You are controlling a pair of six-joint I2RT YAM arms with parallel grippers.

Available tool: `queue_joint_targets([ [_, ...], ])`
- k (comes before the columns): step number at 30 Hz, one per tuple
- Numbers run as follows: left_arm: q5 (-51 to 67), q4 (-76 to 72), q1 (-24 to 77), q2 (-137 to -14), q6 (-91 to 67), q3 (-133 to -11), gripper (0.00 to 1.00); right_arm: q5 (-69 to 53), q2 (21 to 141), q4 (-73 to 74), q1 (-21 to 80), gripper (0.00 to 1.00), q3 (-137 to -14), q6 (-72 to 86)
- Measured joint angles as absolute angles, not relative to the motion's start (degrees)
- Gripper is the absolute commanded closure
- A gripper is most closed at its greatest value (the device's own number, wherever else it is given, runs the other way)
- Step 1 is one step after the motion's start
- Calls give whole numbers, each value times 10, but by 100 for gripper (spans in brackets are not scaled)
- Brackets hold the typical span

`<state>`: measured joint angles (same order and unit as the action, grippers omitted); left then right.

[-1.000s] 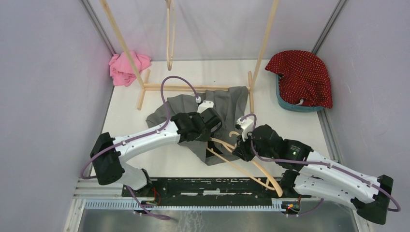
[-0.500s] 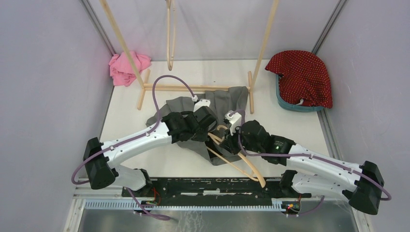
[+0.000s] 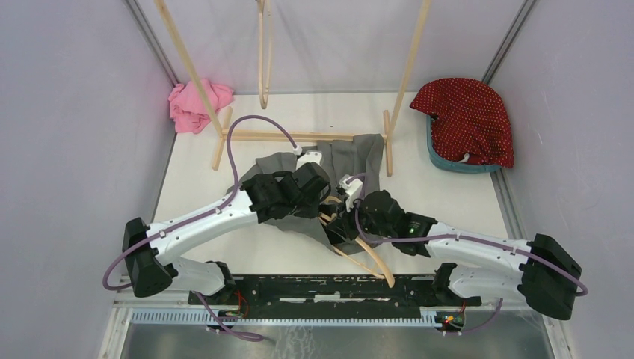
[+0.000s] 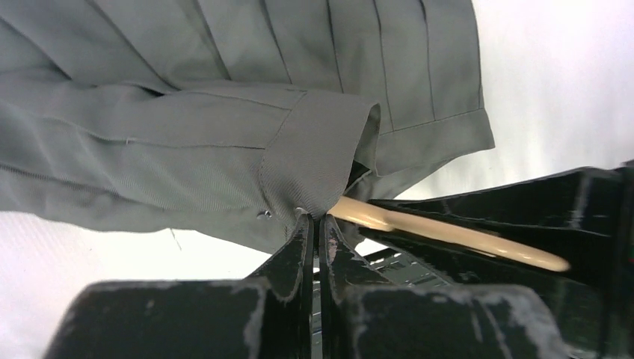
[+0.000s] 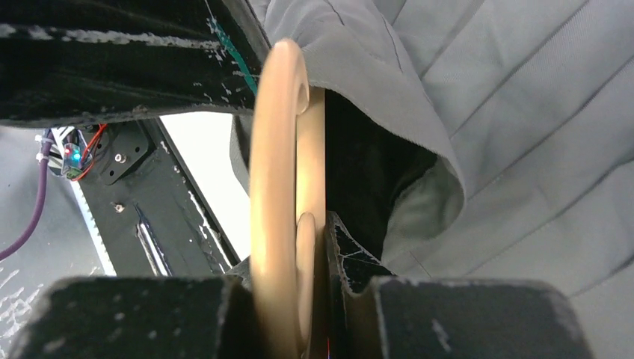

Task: Place the skirt on the hanger
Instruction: Hang the skirt on the hanger.

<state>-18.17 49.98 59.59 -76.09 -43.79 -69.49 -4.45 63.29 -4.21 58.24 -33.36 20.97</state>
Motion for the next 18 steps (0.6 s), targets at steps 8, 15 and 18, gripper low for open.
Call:
queue_joint_targets([
  [8,-162,481,596,-760,-428,-695,72,-51,647,-117,587,99,-304,218],
  [15,-159,466,596,-731,-419,-676,51,-52,631,-175,589,99,-275,218],
  [18,-159,468,596,-705,-411,-669,45,-53,631,-192,589,99,-269,218],
])
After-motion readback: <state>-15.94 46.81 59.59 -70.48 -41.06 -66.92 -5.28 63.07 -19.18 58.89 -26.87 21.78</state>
